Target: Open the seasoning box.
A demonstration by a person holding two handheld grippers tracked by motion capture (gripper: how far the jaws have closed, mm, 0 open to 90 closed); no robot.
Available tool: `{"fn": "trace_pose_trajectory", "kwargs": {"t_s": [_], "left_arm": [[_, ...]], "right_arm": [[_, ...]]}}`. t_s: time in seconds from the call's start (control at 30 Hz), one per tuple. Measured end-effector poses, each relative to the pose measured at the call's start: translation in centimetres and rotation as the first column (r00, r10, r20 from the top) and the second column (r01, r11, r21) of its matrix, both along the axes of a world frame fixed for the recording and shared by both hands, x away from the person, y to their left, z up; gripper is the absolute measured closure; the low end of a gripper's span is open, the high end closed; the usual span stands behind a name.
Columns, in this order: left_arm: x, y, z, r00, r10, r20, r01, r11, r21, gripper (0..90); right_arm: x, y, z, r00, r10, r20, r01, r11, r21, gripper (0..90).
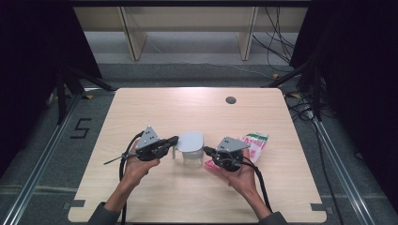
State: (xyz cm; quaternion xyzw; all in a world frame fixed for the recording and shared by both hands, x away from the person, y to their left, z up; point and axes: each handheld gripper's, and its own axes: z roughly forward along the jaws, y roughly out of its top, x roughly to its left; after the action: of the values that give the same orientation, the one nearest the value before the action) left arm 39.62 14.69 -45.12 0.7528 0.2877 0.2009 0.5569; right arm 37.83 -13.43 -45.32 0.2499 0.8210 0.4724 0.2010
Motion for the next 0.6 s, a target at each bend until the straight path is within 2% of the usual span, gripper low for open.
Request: {"fn": "trace_pose_trajectory", "kwargs": {"t_s": [0.1,0.13,0.2,0.23,0.3,0.37,0.4,0.43,0.53,0.6], "left_arm": [[0.0,0.0,0.0,1.0,0.0,-0.002,0.0,1.0,-0.005,89.0],[0.0,0.0,0.0,1.0,0.0,-0.002,0.0,1.0,-0.005,89.0],[0.1,0.1,0.0,1.0,0.002,-0.009,-0.002,1.0,-0.006,88.5],[0.1,0.1,-0.1,0.9999,0.0,-0.012,0.0,0.9999,-0.015,87.6],[0.1,0.2,-0.1,0.9997,-0.006,-0.023,0.006,0.9996,-0.027,85.7],[0.1,0.3,0.0,0.9997,-0.005,-0.024,0.004,0.9998,-0.021,80.0],[0.1,0.3,0.0,0.9996,-0.008,-0.027,0.007,0.9996,-0.027,80.0],[0.1,0.5,0.0,0.9989,-0.001,-0.046,-0.002,0.9986,-0.053,68.1],[0.0,0.9,0.0,0.9975,-0.003,-0.071,-0.002,0.9972,-0.075,56.8],[-0.1,1.0,0.0,0.9979,0.002,-0.065,-0.007,0.9972,-0.075,49.7]], "right_arm": [[0.0,0.2,0.1,1.0,0.001,0.006,-0.001,1.0,-0.004,90.0],[0.0,0.2,0.3,1.0,0.003,-0.004,-0.003,1.0,-0.002,90.0],[0.1,0.2,0.6,0.9999,0.008,0.012,-0.008,1.0,0.008,90.0],[0.0,0.3,0.8,1.0,0.002,0.0,-0.002,1.0,0.012,90.0],[0.2,0.3,1.0,0.9998,0.014,0.015,-0.014,1.0,0.011,90.0],[0.2,0.5,1.1,0.9998,0.02,0.01,-0.02,1.0,0.006,90.0],[0.2,0.5,1.1,0.9998,0.02,0.01,-0.02,1.0,0.006,90.0],[0.3,0.7,1.2,0.9997,0.024,0.011,-0.024,1.0,0.009,90.0],[0.3,0.9,1.5,0.9994,0.032,0.012,-0.032,0.999,0.014,90.0],[0.2,1.1,1.7,0.9995,0.03,0.004,-0.03,1.0,0.008,90.0]]}}
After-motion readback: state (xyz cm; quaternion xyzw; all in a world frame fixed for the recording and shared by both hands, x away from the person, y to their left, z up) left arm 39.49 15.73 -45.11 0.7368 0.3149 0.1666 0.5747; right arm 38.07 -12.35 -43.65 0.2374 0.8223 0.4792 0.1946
